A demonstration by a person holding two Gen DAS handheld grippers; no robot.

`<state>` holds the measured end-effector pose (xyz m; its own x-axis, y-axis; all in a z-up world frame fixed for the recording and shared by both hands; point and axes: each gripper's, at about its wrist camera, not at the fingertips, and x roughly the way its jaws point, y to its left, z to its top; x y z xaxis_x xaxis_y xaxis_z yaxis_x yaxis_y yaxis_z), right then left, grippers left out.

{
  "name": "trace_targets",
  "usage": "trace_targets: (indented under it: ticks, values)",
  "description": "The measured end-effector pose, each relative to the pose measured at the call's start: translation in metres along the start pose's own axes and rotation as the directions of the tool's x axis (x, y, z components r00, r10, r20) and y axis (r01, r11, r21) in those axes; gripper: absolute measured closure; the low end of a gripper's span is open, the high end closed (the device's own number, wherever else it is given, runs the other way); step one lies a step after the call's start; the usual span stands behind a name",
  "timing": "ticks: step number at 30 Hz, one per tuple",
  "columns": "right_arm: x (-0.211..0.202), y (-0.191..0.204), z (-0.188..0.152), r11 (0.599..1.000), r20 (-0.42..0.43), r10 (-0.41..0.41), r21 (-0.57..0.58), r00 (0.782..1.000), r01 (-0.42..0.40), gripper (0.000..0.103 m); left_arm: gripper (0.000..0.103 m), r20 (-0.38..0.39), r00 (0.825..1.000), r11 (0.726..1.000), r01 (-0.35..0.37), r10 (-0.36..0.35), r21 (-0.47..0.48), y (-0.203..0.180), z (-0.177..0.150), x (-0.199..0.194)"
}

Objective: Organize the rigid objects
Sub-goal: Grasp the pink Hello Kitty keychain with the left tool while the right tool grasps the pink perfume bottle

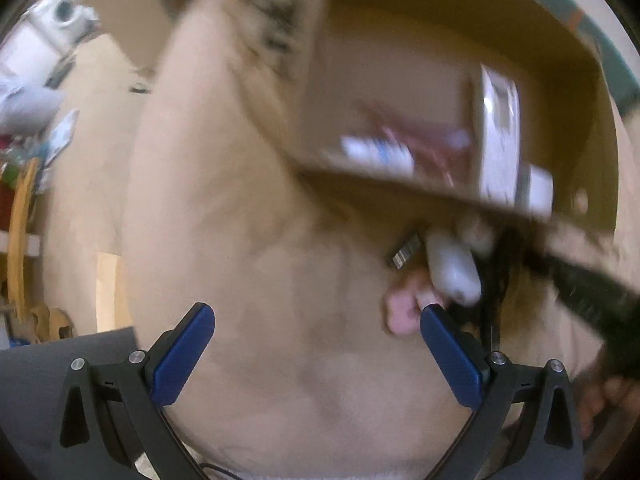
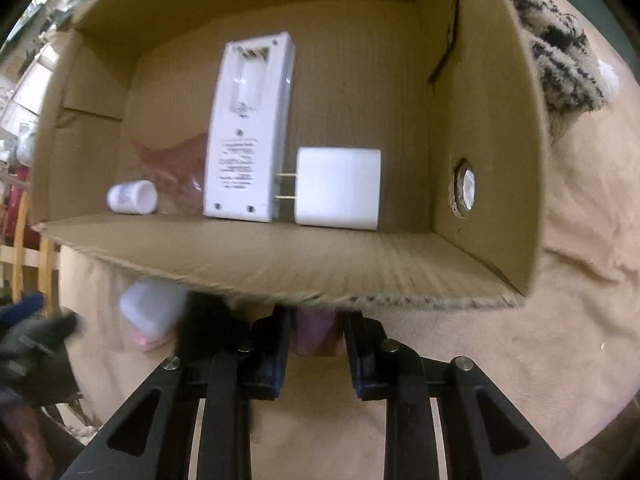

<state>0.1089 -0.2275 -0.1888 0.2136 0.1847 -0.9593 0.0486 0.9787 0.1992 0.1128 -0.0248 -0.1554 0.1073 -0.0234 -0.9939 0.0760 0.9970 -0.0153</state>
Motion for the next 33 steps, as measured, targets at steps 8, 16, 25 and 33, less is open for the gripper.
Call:
trace_targets:
  ticks: [8,16,25,33]
  values:
    - [-0.013,0.003,-0.008,0.999,0.024,0.033,0.016,0.999,-0.033,0.076,0.005,-0.022,1.0,0.996,0.003,-0.001,0.085,-0.029,0.007,0.014]
    - [-0.019,-0.014,-0.002,0.998,0.028,0.047,0.029,0.999,-0.047,0.076,0.024,-0.1,0.995,0.993,0.017,-0.005,0.119,-0.043,0.023,0.05]
    - [-0.024,-0.021,-0.007,0.998,0.04,0.056,0.036,0.998,-0.058,0.077,0.068,-0.073,0.997,0.986,0.018,-0.006,0.166,-0.044,0.027,0.049]
    - [-0.036,-0.029,-0.017,0.996,0.053,0.07,0.052,0.996,-0.073,0.077,0.068,-0.08,0.997,0.996,0.007,0.001,0.089,-0.01,0.009,0.04]
